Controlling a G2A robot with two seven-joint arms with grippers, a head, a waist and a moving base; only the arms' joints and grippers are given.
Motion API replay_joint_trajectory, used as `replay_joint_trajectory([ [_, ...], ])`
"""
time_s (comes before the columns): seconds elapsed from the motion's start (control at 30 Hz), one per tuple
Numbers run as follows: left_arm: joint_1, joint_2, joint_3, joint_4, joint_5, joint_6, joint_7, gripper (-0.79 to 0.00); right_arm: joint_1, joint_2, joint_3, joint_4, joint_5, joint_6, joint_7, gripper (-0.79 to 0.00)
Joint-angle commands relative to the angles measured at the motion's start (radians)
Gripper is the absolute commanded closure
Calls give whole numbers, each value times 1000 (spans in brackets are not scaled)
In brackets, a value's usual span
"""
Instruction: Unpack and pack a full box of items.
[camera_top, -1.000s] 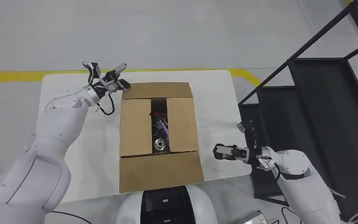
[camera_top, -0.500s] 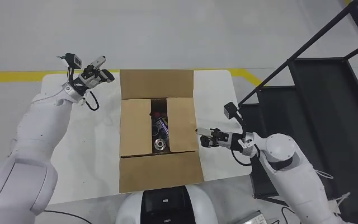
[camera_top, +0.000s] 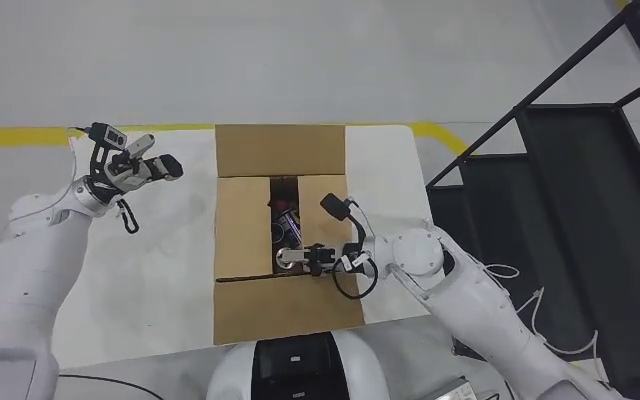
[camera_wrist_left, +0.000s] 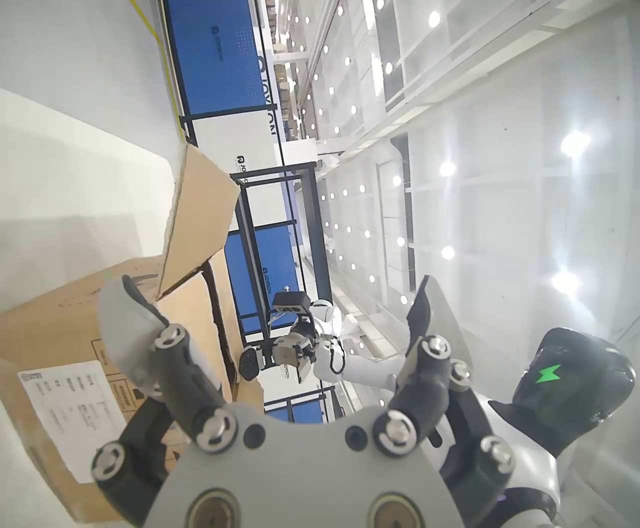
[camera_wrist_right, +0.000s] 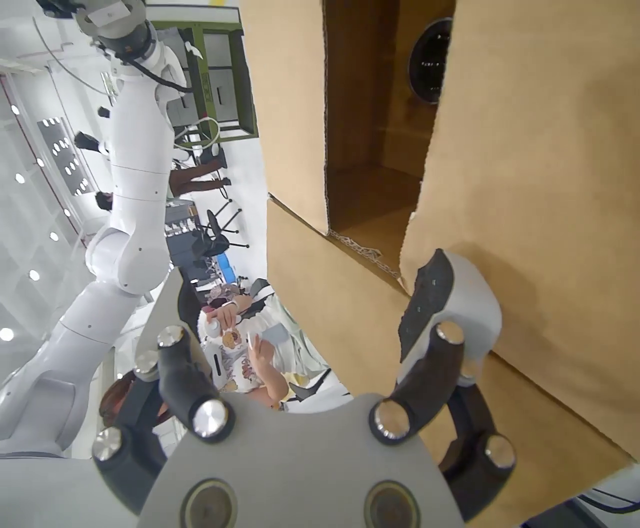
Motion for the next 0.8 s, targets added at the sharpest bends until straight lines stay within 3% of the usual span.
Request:
replay_joint_trajectory([
  [0.0, -1, 0, 1, 3, 0, -1, 1, -785, -3, 0, 3, -2, 3, 0, -2, -785],
  [0.4, 1, 0, 1, 1, 3, 2, 8, -785, -3, 0, 3, -2, 3, 0, -2, -785],
  [0.53, 28, 7, -11, -64, 49, 20, 45, -785, -4, -4, -7, -8, 21, -18, -24, -785],
  [0.77, 69, 28, -48, -146, 101, 43, -33, -785, 132, -49, -140, 74, 30, -40, -69, -785],
])
